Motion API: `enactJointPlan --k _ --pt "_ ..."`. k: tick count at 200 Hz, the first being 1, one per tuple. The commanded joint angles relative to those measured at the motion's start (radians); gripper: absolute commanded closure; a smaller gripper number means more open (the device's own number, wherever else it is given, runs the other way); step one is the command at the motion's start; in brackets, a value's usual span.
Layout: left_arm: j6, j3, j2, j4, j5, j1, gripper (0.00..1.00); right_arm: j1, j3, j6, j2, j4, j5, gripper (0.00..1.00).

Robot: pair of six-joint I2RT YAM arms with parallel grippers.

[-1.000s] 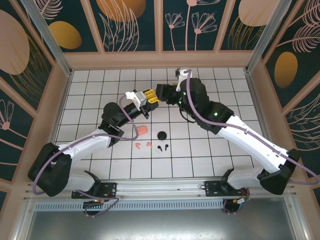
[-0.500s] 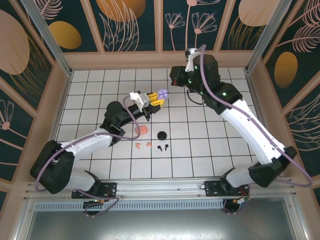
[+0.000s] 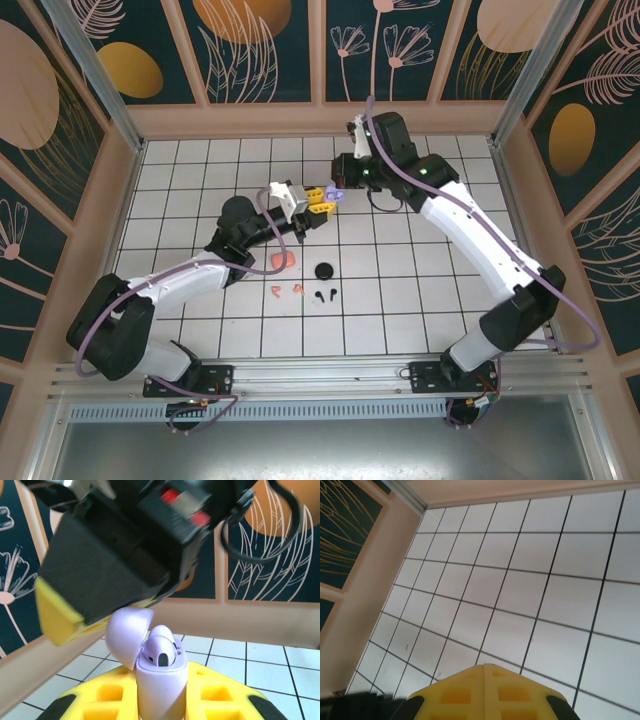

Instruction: Insert the wireless bluetooth earbuds into the charging case

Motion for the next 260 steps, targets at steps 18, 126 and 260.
enactJointPlan --k 18,126,260 --pt "-0.004 0.066 0.041 0.039 -0.017 0.0 1.0 0.009 -0.178 0.067 -0.227 0.007 -0.043 1.0" --pt "-0.535 0.404 0.467 -0.211 -0.204 -0.126 1.0 -0.324 -0.618 0.27 -0.477 0.208 0.239 0.38" --pt "-0.882 0.864 0.861 -0.759 -0.421 -0.152 0.98 -0.403 -0.703 0.269 -0.504 0.28 0.198 0.34"
